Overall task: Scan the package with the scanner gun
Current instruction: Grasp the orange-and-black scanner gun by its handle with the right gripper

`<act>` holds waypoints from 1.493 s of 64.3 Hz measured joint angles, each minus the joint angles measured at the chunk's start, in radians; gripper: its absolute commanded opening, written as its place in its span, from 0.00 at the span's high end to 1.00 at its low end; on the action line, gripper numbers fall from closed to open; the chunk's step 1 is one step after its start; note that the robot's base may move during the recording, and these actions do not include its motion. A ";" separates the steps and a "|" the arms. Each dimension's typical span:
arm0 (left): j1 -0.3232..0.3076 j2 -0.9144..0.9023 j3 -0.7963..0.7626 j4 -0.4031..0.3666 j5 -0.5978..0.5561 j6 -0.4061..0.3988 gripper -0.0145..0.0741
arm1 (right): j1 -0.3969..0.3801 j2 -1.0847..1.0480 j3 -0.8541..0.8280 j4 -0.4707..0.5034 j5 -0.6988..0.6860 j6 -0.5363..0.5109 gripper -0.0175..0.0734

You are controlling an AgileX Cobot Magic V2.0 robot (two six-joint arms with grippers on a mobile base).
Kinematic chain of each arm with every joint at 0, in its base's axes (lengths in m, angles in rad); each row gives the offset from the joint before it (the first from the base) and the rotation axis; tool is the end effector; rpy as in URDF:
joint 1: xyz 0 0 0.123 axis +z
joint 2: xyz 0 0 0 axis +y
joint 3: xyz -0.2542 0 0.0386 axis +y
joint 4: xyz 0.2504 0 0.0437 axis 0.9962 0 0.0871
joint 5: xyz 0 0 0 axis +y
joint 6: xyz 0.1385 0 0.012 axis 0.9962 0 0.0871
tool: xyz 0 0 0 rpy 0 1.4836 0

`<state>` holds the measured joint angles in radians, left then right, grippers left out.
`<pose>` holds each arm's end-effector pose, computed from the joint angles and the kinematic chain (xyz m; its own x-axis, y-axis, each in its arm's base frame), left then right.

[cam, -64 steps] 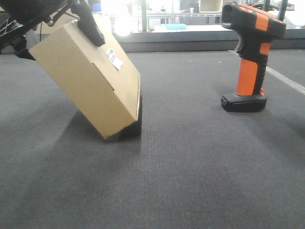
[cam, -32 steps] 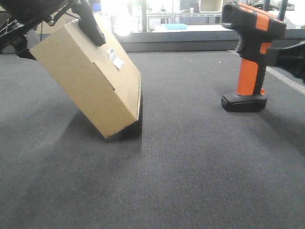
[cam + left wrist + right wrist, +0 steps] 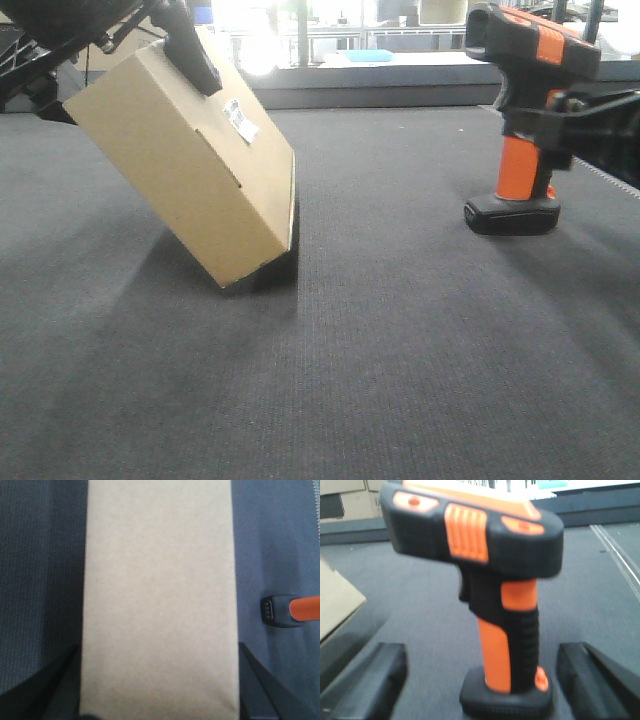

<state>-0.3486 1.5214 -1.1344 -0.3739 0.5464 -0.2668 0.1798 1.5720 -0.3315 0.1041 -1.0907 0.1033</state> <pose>0.3368 -0.1505 0.2254 -0.8230 -0.2823 -0.4930 -0.0004 0.8680 -0.4965 0.2970 0.0410 0.1454 -0.0762 0.1389 -0.9874 -0.0770 0.9865 0.1447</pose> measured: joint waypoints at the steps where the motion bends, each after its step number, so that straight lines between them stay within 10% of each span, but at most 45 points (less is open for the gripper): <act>1: 0.000 0.000 0.000 0.000 0.000 0.000 0.90 | 0.000 0.000 -0.007 0.000 0.009 0.000 0.19; 96: 0.000 0.000 0.000 0.004 -0.040 0.000 0.90 | 0.070 0.161 -0.253 0.260 0.111 0.002 0.19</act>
<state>-0.3486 1.5214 -1.1344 -0.3703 0.5064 -0.2668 0.2498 1.7328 -0.5849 0.3645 -0.9794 0.1053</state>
